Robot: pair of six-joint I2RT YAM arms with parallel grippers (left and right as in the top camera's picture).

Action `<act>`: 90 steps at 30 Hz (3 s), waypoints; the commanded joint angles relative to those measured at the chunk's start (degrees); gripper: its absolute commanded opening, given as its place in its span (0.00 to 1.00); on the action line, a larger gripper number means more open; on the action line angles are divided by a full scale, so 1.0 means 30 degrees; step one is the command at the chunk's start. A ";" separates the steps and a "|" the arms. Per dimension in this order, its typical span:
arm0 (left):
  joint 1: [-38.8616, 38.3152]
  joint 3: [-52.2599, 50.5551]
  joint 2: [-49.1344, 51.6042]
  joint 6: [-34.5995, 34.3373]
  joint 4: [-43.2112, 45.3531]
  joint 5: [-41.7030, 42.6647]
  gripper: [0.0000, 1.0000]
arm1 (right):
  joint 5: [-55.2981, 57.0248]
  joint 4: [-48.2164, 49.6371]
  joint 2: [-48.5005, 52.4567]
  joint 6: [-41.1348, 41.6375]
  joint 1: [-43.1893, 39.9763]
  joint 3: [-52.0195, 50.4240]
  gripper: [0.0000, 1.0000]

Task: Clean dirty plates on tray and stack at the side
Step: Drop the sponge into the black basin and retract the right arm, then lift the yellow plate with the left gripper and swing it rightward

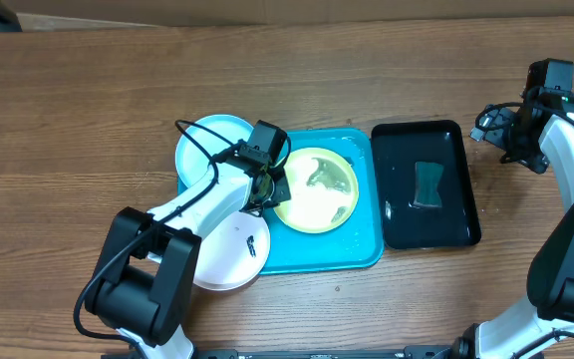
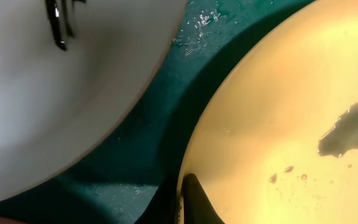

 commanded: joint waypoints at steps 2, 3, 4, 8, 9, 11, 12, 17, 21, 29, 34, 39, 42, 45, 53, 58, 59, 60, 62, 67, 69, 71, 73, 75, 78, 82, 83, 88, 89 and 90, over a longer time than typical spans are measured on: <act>-0.0109 0.1071 0.0532 0.0335 -0.1202 -0.0131 0.04 | -0.0080 0.0117 -0.0284 0.0087 -0.0022 0.0350 1.00; -0.0109 0.1486 0.0517 0.0743 -0.1574 -0.0153 0.04 | -0.0080 0.0117 -0.0284 0.0087 -0.0022 0.0350 1.00; -0.0109 0.1953 0.0517 0.1064 -0.1996 -0.0328 0.04 | -0.0080 0.0117 -0.0284 0.0087 -0.0015 0.0350 1.00; -0.0109 0.4277 0.0517 0.1712 -0.4240 -0.1996 0.04 | -0.0080 0.0117 -0.0284 0.0087 -0.0015 0.0350 1.00; -0.0109 0.4925 0.0517 0.1902 -0.4758 -0.2106 0.04 | -0.0080 0.0117 -0.0284 0.0087 -0.0015 0.0350 1.00; -0.0109 0.5785 0.0517 0.1989 -0.5333 -0.2098 0.04 | -0.0080 0.0117 -0.0284 0.0087 -0.0015 0.0350 1.00; -0.0109 0.6288 0.0517 0.1989 -0.5646 -0.2098 0.04 | -0.0080 0.0117 -0.0284 0.0087 -0.0015 0.0350 1.00; -0.0517 0.8626 0.0517 0.1996 -0.6229 -0.2040 0.04 | -0.0080 0.0117 -0.0284 0.0087 -0.0022 0.0350 1.00; -0.1224 0.9296 0.0517 0.2062 -0.5683 -0.2106 0.04 | -0.0080 0.0117 -0.0284 0.0087 -0.0022 0.0350 1.00; -0.3555 0.9311 0.0525 0.2055 -0.3322 -0.3861 0.04 | -0.0080 0.0117 -0.0284 0.0087 -0.0022 0.0350 1.00; -0.5741 0.9311 0.0525 0.2739 -0.2120 -0.7053 0.04 | -0.0080 0.0117 -0.0284 0.0087 -0.0022 0.0350 1.00; -0.8408 0.9311 0.0525 0.4532 -0.1231 -1.2101 0.04 | -0.0080 0.0117 -0.0284 0.0087 -0.0015 0.0350 1.00; -0.9632 0.9311 0.0525 0.5705 -0.0852 -1.4418 0.04 | -0.0080 0.0117 -0.0284 0.0087 -0.0022 0.0350 1.00; -1.0790 0.9311 0.0525 0.7176 -0.0408 -1.6356 0.04 | -0.0080 0.0117 -0.0284 0.0087 -0.0015 0.0350 1.00; -1.3435 0.9311 0.0525 1.0455 0.0969 -2.1631 0.04 | -0.0080 0.0117 -0.0284 0.0087 -0.0015 0.0350 1.00; -1.4455 0.9311 0.0525 1.1927 0.1530 -2.3161 0.04 | -0.0080 0.0117 -0.0284 0.0087 -0.0015 0.0350 1.00; -1.4579 0.9311 0.0525 1.2196 0.1654 -2.3343 0.04 | -0.0080 0.0117 -0.0284 0.0087 -0.0015 0.0350 1.00; -1.4746 0.9311 0.0525 1.2517 0.1851 -2.3642 0.04 | -0.0080 0.0117 -0.0284 0.0087 -0.0015 0.0350 1.00; -1.4979 0.9311 0.0525 1.2990 0.2127 -2.4035 0.04 | -0.0080 0.0117 -0.0284 0.0087 -0.0015 0.0350 1.00; -1.5205 0.9311 0.0525 1.3748 0.3016 -2.4225 0.04 | -0.0080 0.0117 -0.0284 0.0087 -0.0022 0.0350 1.00; -1.5198 0.9311 0.0525 1.3748 0.3016 -2.4203 0.04 | -0.0080 0.0117 -0.0284 0.0087 -0.0022 0.0350 1.00; -1.5198 0.9311 0.0525 1.3748 0.3016 -2.4181 0.04 | -0.0080 0.0117 -0.0284 0.0087 -0.0022 0.0350 1.00; -1.5198 0.9311 0.0525 1.3755 0.3009 -2.4094 0.04 | -0.0080 0.0117 -0.0284 0.0087 -0.0015 0.0350 1.00; -1.5198 0.9311 0.0525 1.3697 0.3002 -2.3904 0.04 | -0.0080 0.0117 -0.0284 0.0087 -0.0022 0.0350 1.00; -1.5198 0.9311 0.0525 1.3690 0.2994 -2.3329 0.04 | -0.0080 0.0117 -0.0284 0.0095 -0.0015 0.0350 1.00; -1.5161 0.9311 0.0525 1.3682 0.3002 -2.2899 0.04 | -0.0080 0.0117 -0.0284 0.0087 -0.0022 0.0350 1.00; -1.5140 0.9311 0.0525 1.3595 0.2980 -2.2899 0.04 | -0.0080 0.0117 -0.0284 0.0087 -0.0015 0.0350 1.00; -1.5103 0.9311 0.0525 1.1963 0.1443 -2.1500 0.04 | -0.0080 0.0117 -0.0284 0.0087 -0.0022 0.0350 1.00; -1.5081 0.9304 0.0525 1.1701 0.1129 -2.1005 0.04 | -0.0080 0.0117 -0.0284 0.0087 -0.0015 0.0350 1.00; -1.5052 0.9304 0.0525 1.1395 0.0750 -2.0436 0.04 | -0.0080 0.0117 -0.0284 0.0087 -0.0022 0.0350 1.00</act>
